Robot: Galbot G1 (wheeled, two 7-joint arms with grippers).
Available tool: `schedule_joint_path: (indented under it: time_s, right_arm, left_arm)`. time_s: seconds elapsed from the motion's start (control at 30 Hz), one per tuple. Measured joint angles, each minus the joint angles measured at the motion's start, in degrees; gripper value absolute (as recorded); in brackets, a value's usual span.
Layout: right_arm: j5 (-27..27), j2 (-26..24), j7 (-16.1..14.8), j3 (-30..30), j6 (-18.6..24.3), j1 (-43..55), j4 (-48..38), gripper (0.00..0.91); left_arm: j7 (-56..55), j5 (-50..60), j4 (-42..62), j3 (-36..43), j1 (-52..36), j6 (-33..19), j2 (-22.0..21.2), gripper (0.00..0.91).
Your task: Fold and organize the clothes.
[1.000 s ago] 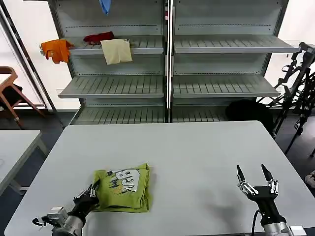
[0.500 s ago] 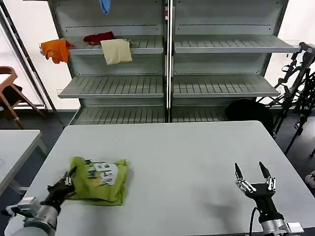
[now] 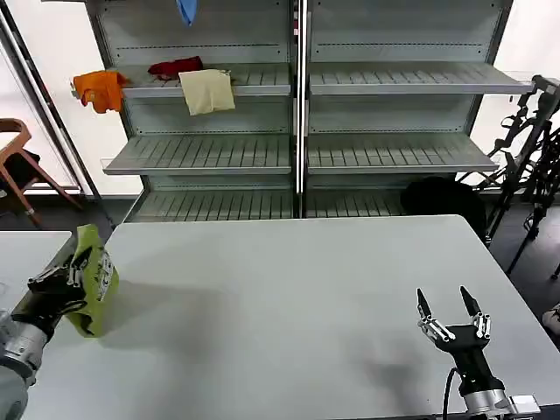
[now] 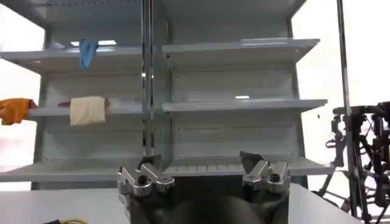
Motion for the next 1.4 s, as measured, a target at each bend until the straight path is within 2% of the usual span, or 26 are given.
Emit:
schedule_joint_path:
  time_s: [0.27, 0.5, 0.6, 0.63, 1.03, 1.23, 1.4]
  right_arm:
    - [-0.4, 0.23, -0.08, -0.12, -0.13, 0.1, 0.01, 0.907]
    - [-1.01, 0.57, -0.11, -1.01, -0.57, 0.97, 0.05, 0.907]
    - [-1.28, 0.83, -0.09, -1.29, -0.92, 1.29, 0.31, 0.907]
    - [-1.39, 0.95, -0.09, -1.38, -1.06, 1.37, 0.45, 0.907]
    - [-2.0, 1.73, -0.41, -2.52, -3.38, 2.48, 1.51, 0.907]
    - [-1.92, 2.26, -0.87, -3.93, -5.76, 3.88, 2.2, 0.907]
    - [-1.1, 2.96, -1.25, -6.08, -9.82, 6.59, 3.01, 0.907]
  left_arm:
    - [2.63, 13.1, 3.35, 16.59, -2.6, -3.98, -2.89, 0.01]
    - [1.73, 15.01, 0.98, 24.47, -6.6, -2.27, -2.93, 0.02]
    - [0.55, 14.61, 0.66, 27.19, -8.79, -0.84, -2.9, 0.071]
    - [0.03, 14.51, 0.66, 28.2, -9.6, -0.32, -3.03, 0.907]
    - [-9.0, 13.18, -1.96, 39.0, -19.78, 2.39, -4.41, 0.907]
    - [-11.5, 12.34, -5.35, 39.83, -20.86, 2.67, -4.22, 0.907]
    - [-13.07, 12.19, -8.69, 38.02, -19.44, 3.42, -4.76, 0.907]
